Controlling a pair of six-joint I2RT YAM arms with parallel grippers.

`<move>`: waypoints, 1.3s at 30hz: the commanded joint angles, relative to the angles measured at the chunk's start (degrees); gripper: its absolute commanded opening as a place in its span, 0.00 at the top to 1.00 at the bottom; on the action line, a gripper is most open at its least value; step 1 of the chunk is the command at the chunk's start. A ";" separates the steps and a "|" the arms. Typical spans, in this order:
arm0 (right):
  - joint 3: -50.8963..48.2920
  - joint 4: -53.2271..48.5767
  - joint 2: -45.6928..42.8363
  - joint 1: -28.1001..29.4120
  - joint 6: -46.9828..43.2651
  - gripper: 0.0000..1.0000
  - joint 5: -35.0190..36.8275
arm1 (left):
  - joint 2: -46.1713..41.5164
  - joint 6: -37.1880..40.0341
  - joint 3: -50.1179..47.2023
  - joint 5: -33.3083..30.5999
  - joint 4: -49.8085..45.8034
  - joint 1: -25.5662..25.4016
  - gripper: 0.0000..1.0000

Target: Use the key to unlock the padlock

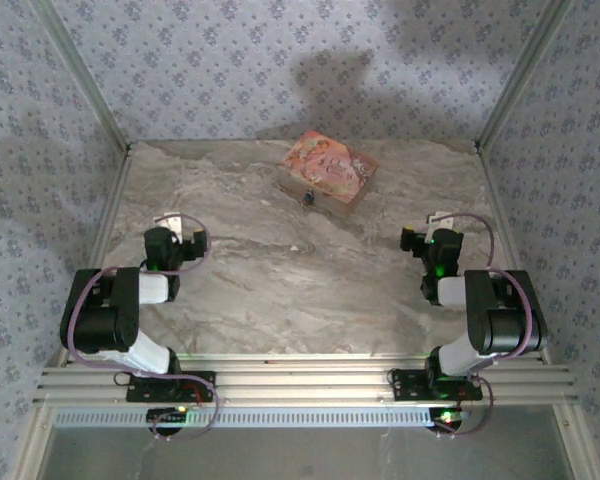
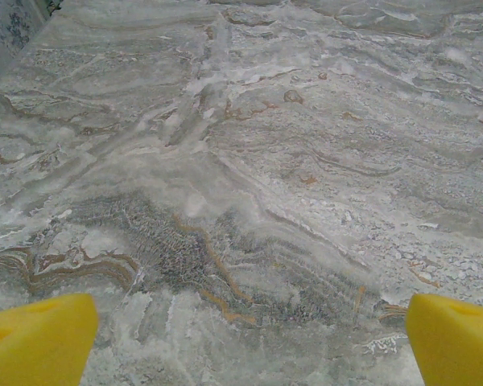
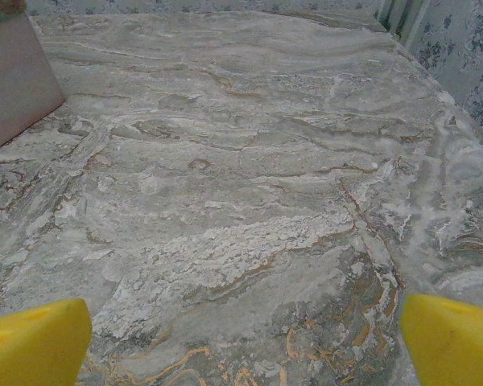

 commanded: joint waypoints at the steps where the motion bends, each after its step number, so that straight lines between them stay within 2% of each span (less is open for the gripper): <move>1: 1.89 -2.08 -0.90 -0.22 -0.39 0.00 0.05 | -0.89 -0.51 1.69 2.19 0.94 0.63 0.02; 3: 5.01 -9.93 -4.41 0.03 -0.47 0.00 1.05 | -2.95 0.23 4.56 3.42 -5.59 0.52 0.02; 6: 13.42 -26.41 -8.34 0.48 1.26 0.00 3.96 | -5.53 -2.09 13.68 2.64 -24.41 0.51 0.02; 8: 20.35 -36.89 -9.07 0.34 8.28 0.00 5.99 | -5.81 -4.83 18.69 4.15 -32.10 0.51 0.02; 10: 28.10 -47.45 -7.73 0.61 16.12 0.00 4.89 | -5.92 -9.51 22.18 6.50 -35.71 0.38 0.02; 14: 43.15 -60.28 0.12 4.66 24.76 0.00 1.24 | -2.91 -17.11 31.00 9.77 -41.11 -2.82 0.06; 20: 64.30 -71.83 16.28 16.35 27.96 0.00 1.04 | 7.12 -20.82 45.32 14.95 -47.48 -9.11 0.14; 24: 74.19 -78.92 26.58 21.04 30.17 0.00 1.45 | 12.43 -22.75 50.54 16.89 -48.26 -11.43 0.14; 29: 77.24 -86.03 32.28 22.07 31.96 0.00 0.92 | 18.01 -23.63 55.79 18.38 -50.78 -13.05 0.15; 34: 71.50 -85.91 31.03 19.96 31.37 0.00 -2.21 | 23.97 -25.04 61.13 20.85 -51.61 -14.11 0.17; 39: 64.98 -85.26 27.90 16.40 27.73 0.00 -8.87 | 28.83 -25.94 67.36 24.69 -51.35 -16.36 0.19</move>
